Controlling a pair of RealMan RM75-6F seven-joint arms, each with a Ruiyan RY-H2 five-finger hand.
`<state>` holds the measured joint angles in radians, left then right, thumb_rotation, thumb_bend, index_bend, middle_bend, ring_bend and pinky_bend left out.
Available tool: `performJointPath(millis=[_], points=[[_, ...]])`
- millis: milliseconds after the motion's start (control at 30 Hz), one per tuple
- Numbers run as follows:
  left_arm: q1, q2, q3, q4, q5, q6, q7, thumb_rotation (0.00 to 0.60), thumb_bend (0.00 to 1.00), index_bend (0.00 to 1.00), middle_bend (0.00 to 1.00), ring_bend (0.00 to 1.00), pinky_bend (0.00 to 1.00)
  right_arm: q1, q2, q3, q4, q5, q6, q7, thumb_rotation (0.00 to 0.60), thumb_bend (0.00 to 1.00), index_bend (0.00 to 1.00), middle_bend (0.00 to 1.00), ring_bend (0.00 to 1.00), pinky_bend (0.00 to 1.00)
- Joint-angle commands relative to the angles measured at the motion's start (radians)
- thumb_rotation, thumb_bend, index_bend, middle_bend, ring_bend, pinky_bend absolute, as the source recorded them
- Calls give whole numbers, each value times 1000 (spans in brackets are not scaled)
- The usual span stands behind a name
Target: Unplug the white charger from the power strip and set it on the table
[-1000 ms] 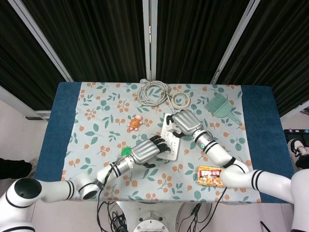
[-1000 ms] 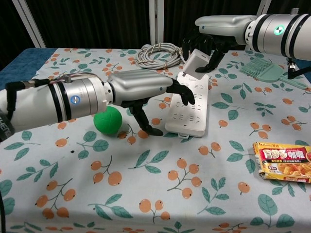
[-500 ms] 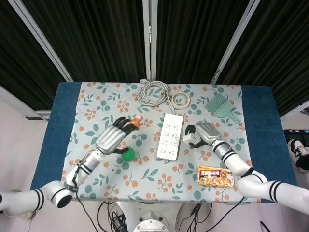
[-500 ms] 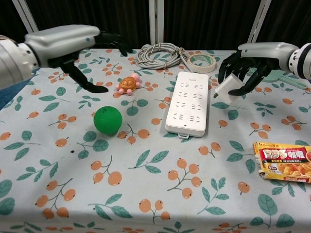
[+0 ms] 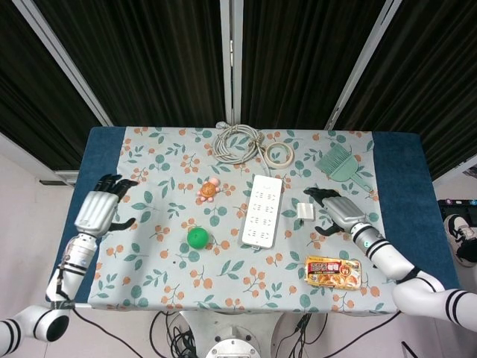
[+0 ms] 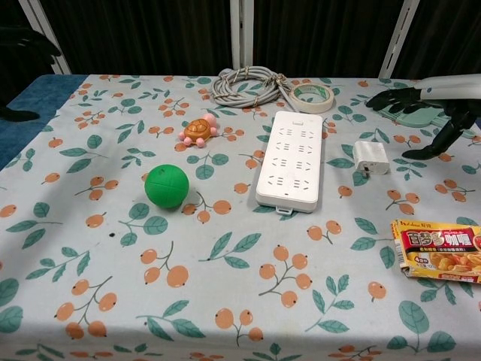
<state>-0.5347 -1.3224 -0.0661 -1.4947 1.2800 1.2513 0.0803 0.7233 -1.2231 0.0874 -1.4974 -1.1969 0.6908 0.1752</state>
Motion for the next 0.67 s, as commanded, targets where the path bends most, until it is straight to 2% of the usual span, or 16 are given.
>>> performJointPath(millis=[33,100,200,300,500,667], points=[[49,44,10,-2,-28,31,19,600,171,190,206,101,100,-82,52,-9,-59,-29,208,-153,600,242,0,40,0,0],[87,70,17,-12,-42,62,35,600,171,190,205,101,100,-145,61,-15,-93,-40,366,-277,600,243,0,80,0,0],[144,106,35,-45,-34,125,59,600,171,190,205,101,93,-240,73,-33,-156,-73,560,-394,600,244,0,114,0,1],[202,127,48,-84,-11,204,75,600,171,190,205,101,88,-330,88,-65,-203,-134,697,-400,600,244,0,118,0,7],[290,141,82,-140,58,312,113,600,171,190,205,101,83,-480,102,-132,-214,-227,865,-359,600,244,0,112,0,9],[338,122,103,-169,108,361,144,600,167,189,195,101,56,-558,90,-167,-192,-293,936,-316,600,244,0,110,0,10]])
